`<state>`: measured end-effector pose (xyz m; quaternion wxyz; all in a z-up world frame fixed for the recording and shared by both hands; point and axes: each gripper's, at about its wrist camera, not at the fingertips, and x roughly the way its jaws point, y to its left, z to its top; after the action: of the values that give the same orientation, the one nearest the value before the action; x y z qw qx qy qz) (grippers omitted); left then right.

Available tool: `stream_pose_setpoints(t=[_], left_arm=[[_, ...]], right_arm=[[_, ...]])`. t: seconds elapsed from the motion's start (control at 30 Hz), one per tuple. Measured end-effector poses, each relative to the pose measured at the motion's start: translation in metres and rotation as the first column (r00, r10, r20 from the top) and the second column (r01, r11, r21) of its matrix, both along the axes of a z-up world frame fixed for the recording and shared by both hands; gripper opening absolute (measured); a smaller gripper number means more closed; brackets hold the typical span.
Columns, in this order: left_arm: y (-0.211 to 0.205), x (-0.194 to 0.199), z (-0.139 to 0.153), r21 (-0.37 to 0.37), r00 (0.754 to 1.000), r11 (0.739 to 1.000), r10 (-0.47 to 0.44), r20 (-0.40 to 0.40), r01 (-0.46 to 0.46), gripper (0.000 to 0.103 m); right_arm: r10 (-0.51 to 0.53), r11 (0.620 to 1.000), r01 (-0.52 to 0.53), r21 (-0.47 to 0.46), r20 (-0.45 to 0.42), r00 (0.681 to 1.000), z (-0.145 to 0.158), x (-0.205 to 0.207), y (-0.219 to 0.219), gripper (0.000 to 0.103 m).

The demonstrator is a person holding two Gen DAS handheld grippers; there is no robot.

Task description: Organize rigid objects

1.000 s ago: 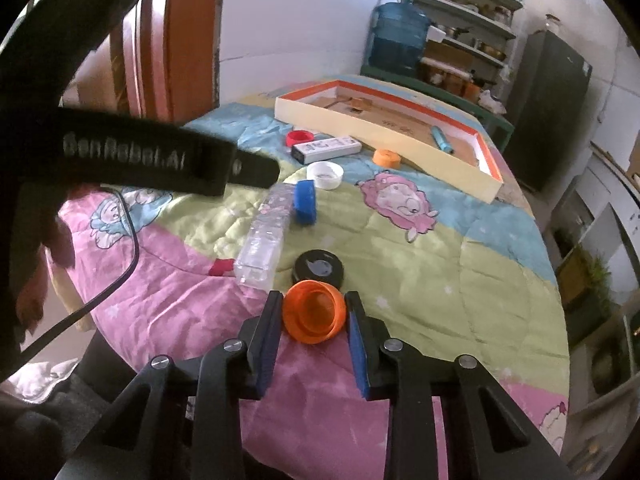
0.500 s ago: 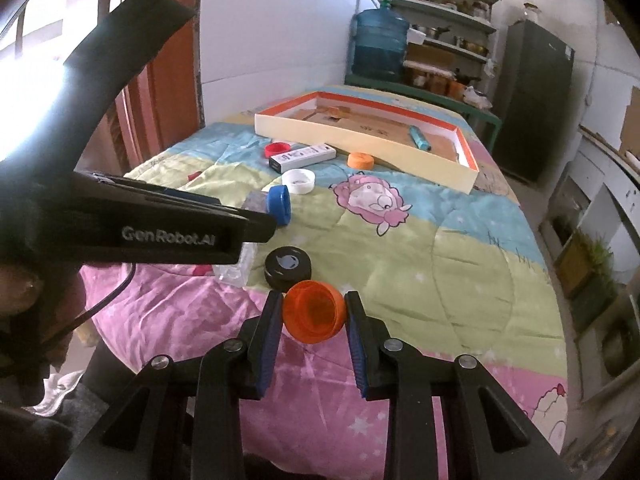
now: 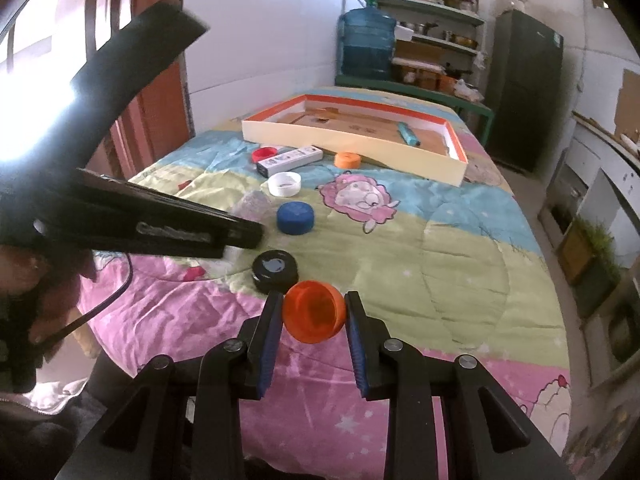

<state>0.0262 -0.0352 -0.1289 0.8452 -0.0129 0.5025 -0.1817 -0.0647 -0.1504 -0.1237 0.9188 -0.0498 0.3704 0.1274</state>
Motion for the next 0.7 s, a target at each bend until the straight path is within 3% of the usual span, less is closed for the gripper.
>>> stream_pose_setpoints(t=[0.23, 0.5, 0.7], left_arm=[[0.008, 0.001, 0.000, -0.055, 1.000, 0.998, -0.023, -0.004, 0.023, 0.023], [0.003, 0.000, 0.012, -0.021, 0.998, 0.999, -0.033, 0.058, 0.034, 0.020], [0.004, 0.012, 0.000, -0.037, 0.999, 0.998, -0.046, 0.000, 0.046, 0.020]], right_arm=[[0.005, 1.000, -0.005, 0.007, -0.001, 1.000, -0.001, 0.000, 0.001, 0.032], [-0.016, 1.000, 0.016, 0.020, 0.002, 1.000, 0.002, 0.005, -0.004, 0.032], [-0.021, 0.999, 0.021, 0.033, -0.012, 1.000, 0.002, 0.009, -0.005, 0.032]])
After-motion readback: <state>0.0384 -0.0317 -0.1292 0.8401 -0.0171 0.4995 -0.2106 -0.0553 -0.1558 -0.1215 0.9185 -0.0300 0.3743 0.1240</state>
